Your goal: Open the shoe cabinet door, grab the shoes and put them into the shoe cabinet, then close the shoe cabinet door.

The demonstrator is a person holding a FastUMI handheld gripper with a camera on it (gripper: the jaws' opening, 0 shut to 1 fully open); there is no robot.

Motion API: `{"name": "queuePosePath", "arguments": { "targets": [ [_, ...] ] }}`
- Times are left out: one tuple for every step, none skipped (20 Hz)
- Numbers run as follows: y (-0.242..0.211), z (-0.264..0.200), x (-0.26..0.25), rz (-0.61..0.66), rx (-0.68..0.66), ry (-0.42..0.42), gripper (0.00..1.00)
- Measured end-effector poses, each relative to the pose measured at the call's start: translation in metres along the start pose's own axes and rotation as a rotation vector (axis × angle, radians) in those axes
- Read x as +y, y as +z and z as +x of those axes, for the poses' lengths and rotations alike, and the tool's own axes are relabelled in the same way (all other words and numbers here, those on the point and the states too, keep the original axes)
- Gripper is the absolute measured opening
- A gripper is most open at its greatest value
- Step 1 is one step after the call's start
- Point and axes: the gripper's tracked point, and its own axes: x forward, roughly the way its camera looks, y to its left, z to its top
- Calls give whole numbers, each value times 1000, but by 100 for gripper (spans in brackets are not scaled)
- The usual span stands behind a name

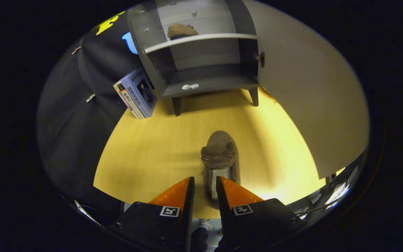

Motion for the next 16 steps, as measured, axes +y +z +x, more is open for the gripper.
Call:
{"name": "queuePosePath", "arguments": {
  "targets": [
    [-7,15,0,2,24,-6,40],
    [-11,28,0,2,44,-12,40],
    [-14,39,1,3,57,-15,40],
    [-18,49,1,3,69,-17,40],
    [-21,58,0,4,79,-17,40],
    [-24,67,-2,4,94,-25,40],
    [-26,73,-3,2,103,-32,40],
    [-27,79,-5,-4,109,-41,40],
    [-28,85,-6,-9,106,-44,40],
    [-25,90,-6,-14,96,-42,40],
    [-22,96,-7,-15,80,-38,40],
    [-17,101,-7,-14,60,-36,40],
    [-14,106,-9,-15,44,-36,40],
    [-12,111,-10,-18,33,-40,40],
    [-10,116,-12,-20,27,-45,40],
    [-7,120,-11,-20,16,-45,40]
  ]
}}
